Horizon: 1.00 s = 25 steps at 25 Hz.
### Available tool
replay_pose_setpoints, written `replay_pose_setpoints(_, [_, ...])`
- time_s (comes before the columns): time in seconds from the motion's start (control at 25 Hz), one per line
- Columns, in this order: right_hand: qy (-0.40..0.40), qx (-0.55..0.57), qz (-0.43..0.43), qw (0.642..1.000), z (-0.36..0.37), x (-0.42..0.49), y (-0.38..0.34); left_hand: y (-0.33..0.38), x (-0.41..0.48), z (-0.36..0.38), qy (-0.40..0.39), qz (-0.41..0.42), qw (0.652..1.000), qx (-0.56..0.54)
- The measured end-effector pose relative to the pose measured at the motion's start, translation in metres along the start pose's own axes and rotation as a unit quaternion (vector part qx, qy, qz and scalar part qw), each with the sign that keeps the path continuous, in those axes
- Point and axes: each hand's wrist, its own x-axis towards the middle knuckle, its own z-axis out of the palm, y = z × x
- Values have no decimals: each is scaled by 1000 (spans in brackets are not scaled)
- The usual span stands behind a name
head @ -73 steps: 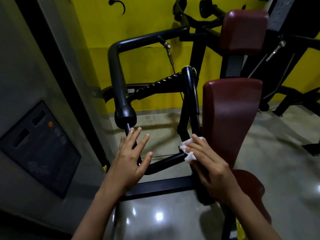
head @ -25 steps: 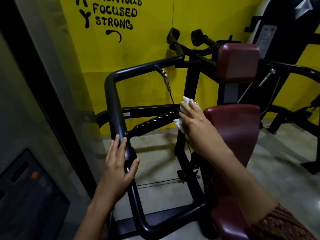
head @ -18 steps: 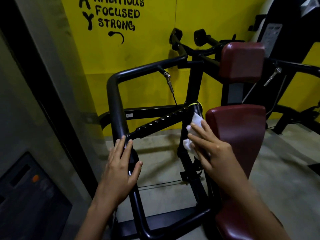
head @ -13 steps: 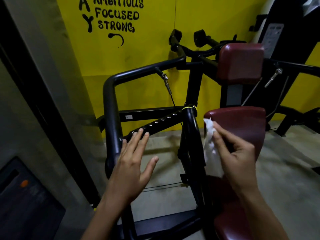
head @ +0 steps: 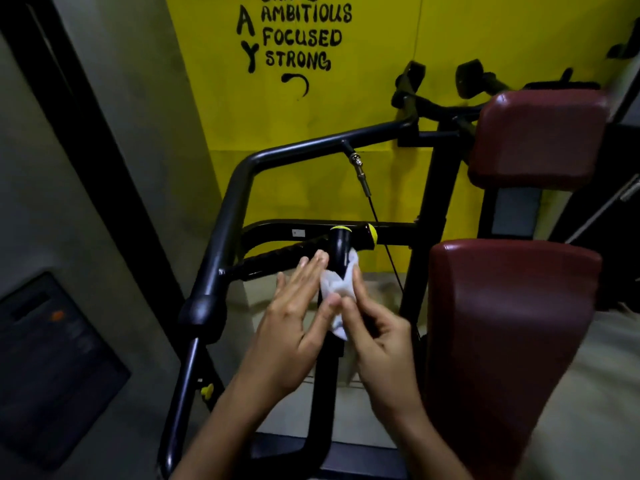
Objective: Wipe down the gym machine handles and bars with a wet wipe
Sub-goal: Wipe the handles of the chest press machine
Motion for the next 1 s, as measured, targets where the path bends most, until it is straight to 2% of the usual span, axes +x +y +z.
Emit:
replay_pose_setpoints(0.16, [-28,53,57,997,-1,57,-4,9,-10,2,26,-15,999,43])
replay_pose_setpoints(0.32, [-47,82,103,990,-5,16,10,13,-20,5,36,-5,996,81])
replay_pose_setpoints(0.4, [-71,112,108,985,-9,-4,9,13,-28,5,50,2,994,94])
replay_pose_setpoints(0.52, [-62,118,105,986,-9,31,7,15,-38,4,59,4,991,117])
replay_pose_setpoints(0.6, [-63,107,92,988,-8,48,1,18,-46,5,60,-10,992,114])
replay_pose_setpoints(0.72, [-62,53,72,994,-9,5,12,17,-59,6,61,-22,992,109])
replay_pose_setpoints(0.8, [-78,16,22,997,-16,-36,8,13,-67,5,60,-28,991,117])
replay_pose_setpoints(0.88, [-77,-56,-115,989,-29,-47,13,13,-74,2,67,-32,990,123])
replay_pose_setpoints(0.96, [-86,-189,-275,939,-39,-26,14,19,-79,0,88,-35,988,122])
replay_pose_setpoints(1.0, [-128,-246,-334,901,-40,-13,13,23,-82,0,107,-38,987,112])
